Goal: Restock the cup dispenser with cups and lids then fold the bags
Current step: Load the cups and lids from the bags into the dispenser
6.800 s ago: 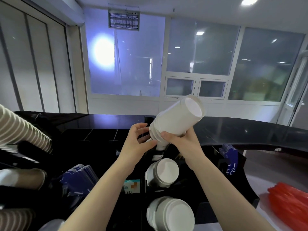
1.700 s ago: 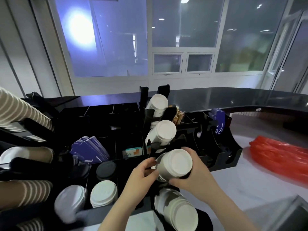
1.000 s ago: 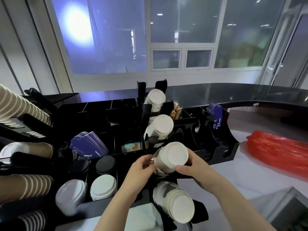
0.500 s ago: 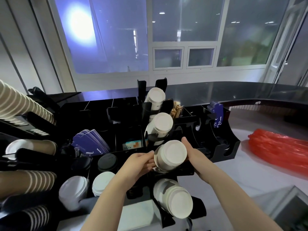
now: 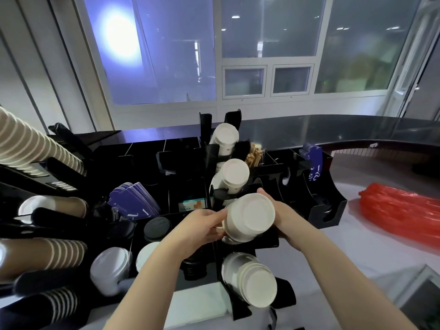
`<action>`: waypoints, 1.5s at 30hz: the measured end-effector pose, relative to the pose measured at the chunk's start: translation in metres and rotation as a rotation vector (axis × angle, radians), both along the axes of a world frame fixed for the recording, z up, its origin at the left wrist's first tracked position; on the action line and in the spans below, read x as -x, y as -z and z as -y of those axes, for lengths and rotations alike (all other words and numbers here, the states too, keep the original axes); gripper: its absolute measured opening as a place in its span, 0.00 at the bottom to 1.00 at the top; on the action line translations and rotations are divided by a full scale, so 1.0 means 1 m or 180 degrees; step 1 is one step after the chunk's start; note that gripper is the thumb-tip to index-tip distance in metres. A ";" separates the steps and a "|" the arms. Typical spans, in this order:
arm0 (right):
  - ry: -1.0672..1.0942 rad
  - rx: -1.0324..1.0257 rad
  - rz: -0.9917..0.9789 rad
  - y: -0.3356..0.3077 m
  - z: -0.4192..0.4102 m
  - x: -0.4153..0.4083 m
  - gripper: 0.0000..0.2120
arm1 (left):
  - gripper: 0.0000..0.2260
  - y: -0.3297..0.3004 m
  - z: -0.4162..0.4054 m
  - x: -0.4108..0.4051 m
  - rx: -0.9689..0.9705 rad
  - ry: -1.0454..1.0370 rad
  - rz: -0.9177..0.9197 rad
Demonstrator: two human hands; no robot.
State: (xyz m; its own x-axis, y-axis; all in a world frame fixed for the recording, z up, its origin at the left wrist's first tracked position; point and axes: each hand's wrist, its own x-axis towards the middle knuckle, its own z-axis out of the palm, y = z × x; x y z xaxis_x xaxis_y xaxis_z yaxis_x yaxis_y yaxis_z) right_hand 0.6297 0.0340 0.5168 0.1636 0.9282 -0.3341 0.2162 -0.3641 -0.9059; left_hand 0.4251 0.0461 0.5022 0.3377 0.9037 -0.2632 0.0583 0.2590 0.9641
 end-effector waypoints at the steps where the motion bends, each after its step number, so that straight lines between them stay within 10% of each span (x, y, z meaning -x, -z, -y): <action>1: -0.0019 -0.0211 0.0030 -0.002 0.005 0.000 0.23 | 0.21 -0.001 0.002 0.001 -0.0073 0.0023 -0.0008; 11: 0.0224 -0.3043 -0.0499 -0.048 0.056 0.009 0.23 | 0.14 -0.055 0.020 -0.015 -0.0609 0.0019 0.0983; 17: -0.0282 -0.3501 -0.0196 -0.072 0.063 0.004 0.29 | 0.23 -0.073 0.018 -0.025 -0.1138 -0.0014 0.1203; 22: -0.0457 -0.4072 0.0215 -0.083 0.054 0.001 0.31 | 0.08 -0.074 0.015 -0.018 -0.1397 -0.0637 0.1219; 27: -0.0202 -0.3852 0.0260 -0.082 0.029 -0.001 0.30 | 0.10 -0.070 0.017 0.000 -0.1506 -0.1485 0.1097; 45: -0.0711 -0.2655 0.2201 -0.045 -0.041 0.015 0.32 | 0.12 -0.061 0.024 0.018 -0.1351 -0.1439 0.0486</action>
